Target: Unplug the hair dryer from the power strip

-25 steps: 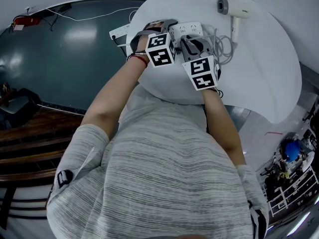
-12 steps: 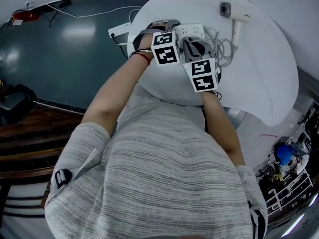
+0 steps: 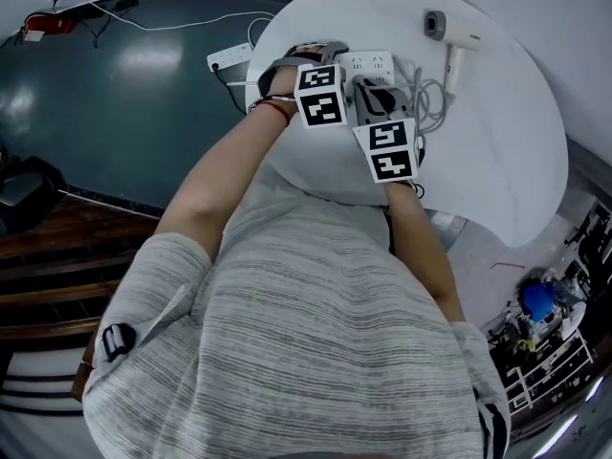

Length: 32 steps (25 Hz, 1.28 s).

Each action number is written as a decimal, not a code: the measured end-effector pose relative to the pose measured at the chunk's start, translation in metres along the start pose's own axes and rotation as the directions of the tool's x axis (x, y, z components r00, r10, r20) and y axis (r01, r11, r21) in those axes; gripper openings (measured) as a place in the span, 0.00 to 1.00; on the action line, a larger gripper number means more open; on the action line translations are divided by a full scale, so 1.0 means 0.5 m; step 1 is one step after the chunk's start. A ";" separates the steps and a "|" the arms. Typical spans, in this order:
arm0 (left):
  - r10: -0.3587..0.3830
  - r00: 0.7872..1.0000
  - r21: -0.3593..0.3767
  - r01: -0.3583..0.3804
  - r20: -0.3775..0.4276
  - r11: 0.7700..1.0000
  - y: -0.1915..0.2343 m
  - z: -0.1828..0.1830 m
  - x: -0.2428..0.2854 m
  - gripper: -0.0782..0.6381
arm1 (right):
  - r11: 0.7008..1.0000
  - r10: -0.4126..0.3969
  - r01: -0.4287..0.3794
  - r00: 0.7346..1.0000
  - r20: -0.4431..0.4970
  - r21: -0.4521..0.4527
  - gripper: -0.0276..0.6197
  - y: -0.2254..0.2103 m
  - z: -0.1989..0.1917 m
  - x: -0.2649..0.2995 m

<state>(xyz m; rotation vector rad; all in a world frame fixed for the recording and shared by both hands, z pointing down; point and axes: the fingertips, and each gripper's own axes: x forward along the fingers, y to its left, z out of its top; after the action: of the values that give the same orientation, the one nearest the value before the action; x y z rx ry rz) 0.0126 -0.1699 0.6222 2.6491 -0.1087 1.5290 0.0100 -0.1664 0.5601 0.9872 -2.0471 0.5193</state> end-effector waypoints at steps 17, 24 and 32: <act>0.004 1.000 -0.011 -0.004 0.001 1.000 0.000 -0.002 0.002 0.78 | 0.997 -0.047 0.038 0.988 0.148 0.062 0.13 -0.058 0.136 -0.036; 0.001 1.000 -0.009 -0.001 0.001 1.000 0.001 0.000 0.006 0.78 | 0.991 -0.056 0.032 0.981 0.188 0.131 0.13 -0.072 0.119 -0.072; 0.000 1.000 -0.006 0.000 0.001 1.000 0.001 -0.003 0.004 0.78 | 0.983 -0.054 0.012 0.974 0.222 0.183 0.13 -0.072 0.105 -0.111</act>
<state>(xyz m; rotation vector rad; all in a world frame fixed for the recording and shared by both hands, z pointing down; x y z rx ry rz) 0.0124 -0.1702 0.6247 2.6456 -0.1128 1.5246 0.0346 -0.1960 0.4849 1.2356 -2.2091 0.6071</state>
